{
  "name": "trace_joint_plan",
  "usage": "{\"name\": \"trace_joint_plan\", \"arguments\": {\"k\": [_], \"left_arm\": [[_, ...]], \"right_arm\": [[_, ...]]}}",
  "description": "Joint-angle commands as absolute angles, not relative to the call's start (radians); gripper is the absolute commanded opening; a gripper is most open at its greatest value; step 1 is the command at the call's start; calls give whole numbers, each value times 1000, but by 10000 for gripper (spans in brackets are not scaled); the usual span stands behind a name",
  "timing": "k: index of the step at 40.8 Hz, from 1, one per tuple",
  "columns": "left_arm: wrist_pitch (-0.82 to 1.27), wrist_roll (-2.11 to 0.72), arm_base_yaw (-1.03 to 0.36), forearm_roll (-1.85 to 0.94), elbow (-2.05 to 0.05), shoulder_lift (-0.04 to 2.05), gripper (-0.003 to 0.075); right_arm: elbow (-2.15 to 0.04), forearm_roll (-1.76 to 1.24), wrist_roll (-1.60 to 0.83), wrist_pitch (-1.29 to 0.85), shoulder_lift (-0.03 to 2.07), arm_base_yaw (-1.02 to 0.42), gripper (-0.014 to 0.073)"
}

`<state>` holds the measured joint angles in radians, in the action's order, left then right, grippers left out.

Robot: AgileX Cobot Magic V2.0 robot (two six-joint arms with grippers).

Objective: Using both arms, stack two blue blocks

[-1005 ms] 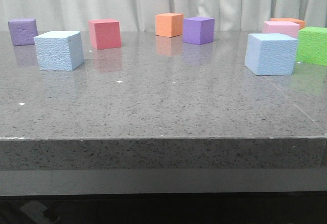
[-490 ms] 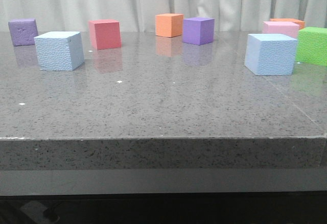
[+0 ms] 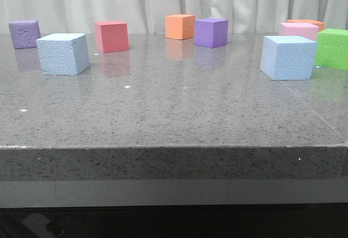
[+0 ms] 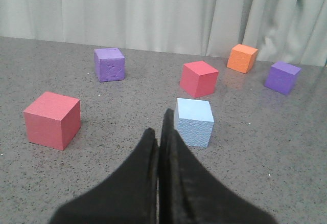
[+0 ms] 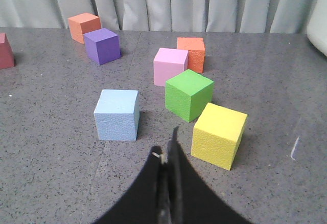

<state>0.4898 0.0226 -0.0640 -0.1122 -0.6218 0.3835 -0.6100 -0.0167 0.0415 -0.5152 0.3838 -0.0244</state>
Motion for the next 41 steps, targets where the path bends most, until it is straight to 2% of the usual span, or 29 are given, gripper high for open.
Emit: {"name": "trace_joint_plan", "arguments": {"k": [1,10,13,16,18,19,21,23,24,27,41], "left_arm": [[403,22,-66,-116,-650,399,-20],[407,19,-64,-92,-650,399,-18],[402,19,-64,-83,-650,399,8],[404,19,-64,-35,-650,399,94],[410,19,-64,0,-650,399,188],[410,19,-64,14,-650,399,250],[412,19,-64,20,-650,399,380],[412,19,-64,20,-650,399,488],[414,19,-64,20,-650,399,537],[416,19,-64,15,-650,399,599],[416,19,-64,15,-650,399,596]], "right_arm": [[-645,-21,33,-433,399,-18,-119],[-645,-21,33,-433,399,-18,-111],[-645,-21,33,-435,399,-18,-55],[-645,-12,33,-437,399,-18,96],[-645,0,33,-448,399,-18,234],[-645,7,33,-458,399,-18,343],[-645,9,33,-476,399,-20,485],[-645,8,33,-493,399,-20,599],[-645,8,33,-498,399,-20,619],[-645,8,33,-509,399,-20,590],[-645,8,33,-510,399,-20,582]]}}
